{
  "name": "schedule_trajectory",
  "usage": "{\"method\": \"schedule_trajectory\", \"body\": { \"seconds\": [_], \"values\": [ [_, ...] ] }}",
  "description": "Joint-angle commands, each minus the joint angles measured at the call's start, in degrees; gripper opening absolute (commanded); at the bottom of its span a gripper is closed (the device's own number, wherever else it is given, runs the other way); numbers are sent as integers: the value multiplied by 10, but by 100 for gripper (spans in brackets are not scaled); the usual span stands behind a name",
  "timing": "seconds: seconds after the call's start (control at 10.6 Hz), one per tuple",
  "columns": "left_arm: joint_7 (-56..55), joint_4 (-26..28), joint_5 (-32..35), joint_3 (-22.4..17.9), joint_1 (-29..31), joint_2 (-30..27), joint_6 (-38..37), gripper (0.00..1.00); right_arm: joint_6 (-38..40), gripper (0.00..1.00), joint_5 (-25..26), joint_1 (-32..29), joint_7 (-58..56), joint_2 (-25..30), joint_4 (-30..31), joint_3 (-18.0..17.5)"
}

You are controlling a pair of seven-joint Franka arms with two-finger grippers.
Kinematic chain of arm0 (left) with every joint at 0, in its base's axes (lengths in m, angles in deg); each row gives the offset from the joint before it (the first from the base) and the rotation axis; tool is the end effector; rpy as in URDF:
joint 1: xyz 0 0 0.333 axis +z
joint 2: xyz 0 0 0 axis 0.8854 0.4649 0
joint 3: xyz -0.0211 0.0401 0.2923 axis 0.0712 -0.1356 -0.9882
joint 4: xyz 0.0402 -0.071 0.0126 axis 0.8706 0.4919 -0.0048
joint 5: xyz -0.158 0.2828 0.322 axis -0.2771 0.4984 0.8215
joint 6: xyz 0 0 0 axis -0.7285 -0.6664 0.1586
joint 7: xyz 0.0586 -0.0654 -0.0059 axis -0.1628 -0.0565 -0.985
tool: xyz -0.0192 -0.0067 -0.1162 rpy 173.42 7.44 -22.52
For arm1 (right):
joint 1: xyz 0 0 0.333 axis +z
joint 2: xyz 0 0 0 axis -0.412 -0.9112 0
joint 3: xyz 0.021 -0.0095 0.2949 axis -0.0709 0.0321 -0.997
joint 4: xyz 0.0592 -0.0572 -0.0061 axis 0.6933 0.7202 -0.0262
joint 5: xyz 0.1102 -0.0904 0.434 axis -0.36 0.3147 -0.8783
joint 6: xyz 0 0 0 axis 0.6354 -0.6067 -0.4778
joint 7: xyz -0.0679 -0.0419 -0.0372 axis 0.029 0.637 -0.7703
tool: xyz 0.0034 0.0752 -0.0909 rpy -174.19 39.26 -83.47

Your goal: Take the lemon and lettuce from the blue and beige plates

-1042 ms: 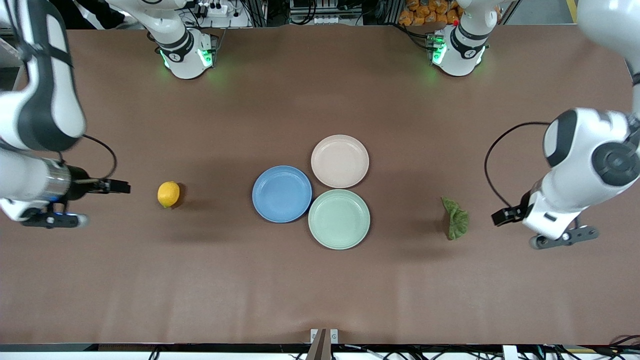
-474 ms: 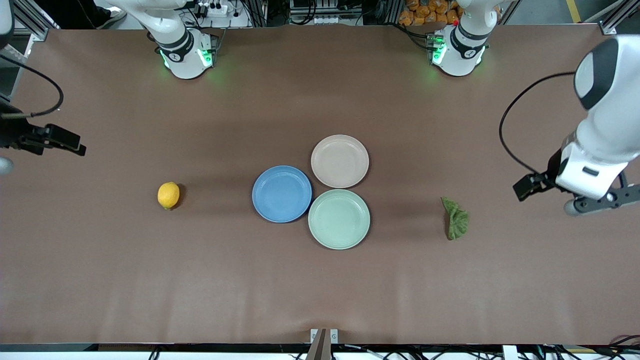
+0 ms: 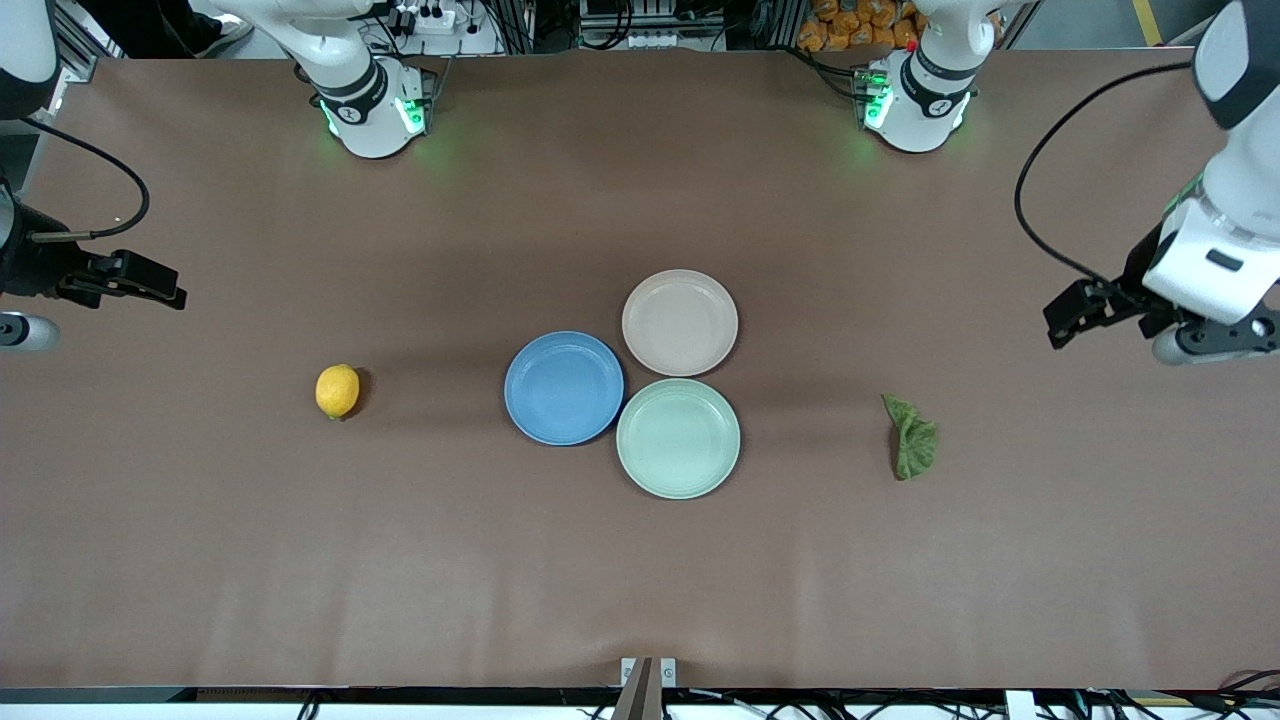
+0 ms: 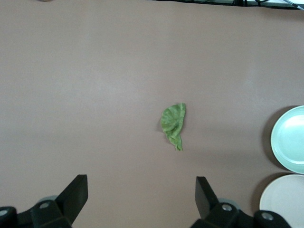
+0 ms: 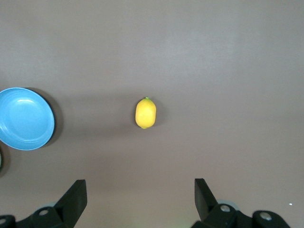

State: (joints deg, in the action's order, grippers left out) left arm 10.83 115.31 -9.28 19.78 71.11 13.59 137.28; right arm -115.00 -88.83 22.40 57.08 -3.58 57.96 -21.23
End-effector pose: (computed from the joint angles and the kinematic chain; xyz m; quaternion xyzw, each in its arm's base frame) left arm 0.6535 -0.0875 0.5648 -0.9968 -0.0447 -0.0582 0.0310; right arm 0.6497 -0.0055 0.5687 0.9988 -0.0161 -0.0459 0.0007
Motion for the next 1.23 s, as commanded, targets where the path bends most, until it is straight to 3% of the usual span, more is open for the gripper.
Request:
{"method": "schedule_trajectory", "body": {
  "seconds": [0.0,1.14],
  "values": [
    [16,2,-19,-73,-65,-17,-23,100,-1,100,17,4,-4,5,2,-2],
    [47,-27,-74,-88,-67,-15,-91,100,10,100,19,1,-6,2,-43,-1]
  ]
}}
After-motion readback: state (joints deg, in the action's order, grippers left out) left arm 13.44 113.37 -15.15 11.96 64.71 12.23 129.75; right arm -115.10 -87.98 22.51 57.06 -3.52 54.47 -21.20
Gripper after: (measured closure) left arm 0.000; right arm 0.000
